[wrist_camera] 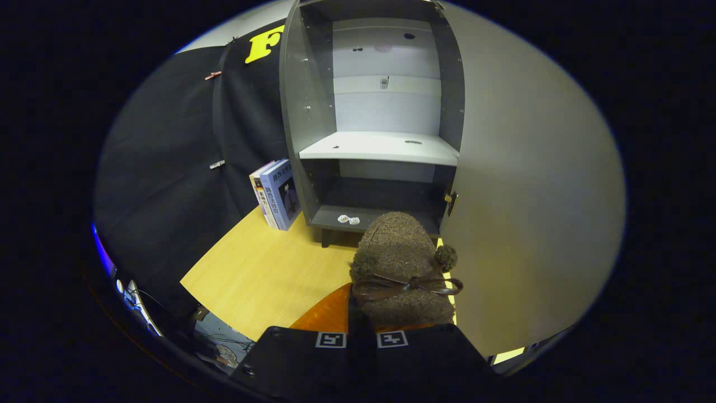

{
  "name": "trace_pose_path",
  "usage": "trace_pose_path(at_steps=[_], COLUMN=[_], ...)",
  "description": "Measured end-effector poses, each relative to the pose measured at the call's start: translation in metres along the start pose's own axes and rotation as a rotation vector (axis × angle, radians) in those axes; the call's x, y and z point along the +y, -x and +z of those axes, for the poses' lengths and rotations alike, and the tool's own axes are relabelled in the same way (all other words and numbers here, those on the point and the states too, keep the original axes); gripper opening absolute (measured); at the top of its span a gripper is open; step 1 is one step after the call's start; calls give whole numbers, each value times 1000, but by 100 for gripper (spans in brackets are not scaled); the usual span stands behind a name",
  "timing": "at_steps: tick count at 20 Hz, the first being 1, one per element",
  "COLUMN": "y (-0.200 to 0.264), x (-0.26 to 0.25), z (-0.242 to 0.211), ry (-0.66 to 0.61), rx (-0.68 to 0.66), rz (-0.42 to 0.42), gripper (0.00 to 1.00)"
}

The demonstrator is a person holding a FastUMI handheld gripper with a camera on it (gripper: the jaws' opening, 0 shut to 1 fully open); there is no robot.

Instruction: Open the shoe cabinet door, grab the shoes and put them into the shoe cabinet, then close the shoe cabinet door.

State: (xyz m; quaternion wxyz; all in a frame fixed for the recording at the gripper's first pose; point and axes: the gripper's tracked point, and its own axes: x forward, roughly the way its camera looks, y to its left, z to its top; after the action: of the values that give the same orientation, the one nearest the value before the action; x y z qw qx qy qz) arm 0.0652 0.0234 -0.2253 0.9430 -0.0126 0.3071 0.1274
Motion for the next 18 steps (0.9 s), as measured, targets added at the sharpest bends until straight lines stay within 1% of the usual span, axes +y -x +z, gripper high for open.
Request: trace_pose_path(at_steps=[4,7,14,18], y=[4,-2,-37,-62], x=[3,5,3,1], z=[45,81,163,205], ry=[-21,-44,-94,-79], rx=[-43,-67,-96,-107], rz=[-2,-22,-92,-116], gripper=[5,5,5,5])
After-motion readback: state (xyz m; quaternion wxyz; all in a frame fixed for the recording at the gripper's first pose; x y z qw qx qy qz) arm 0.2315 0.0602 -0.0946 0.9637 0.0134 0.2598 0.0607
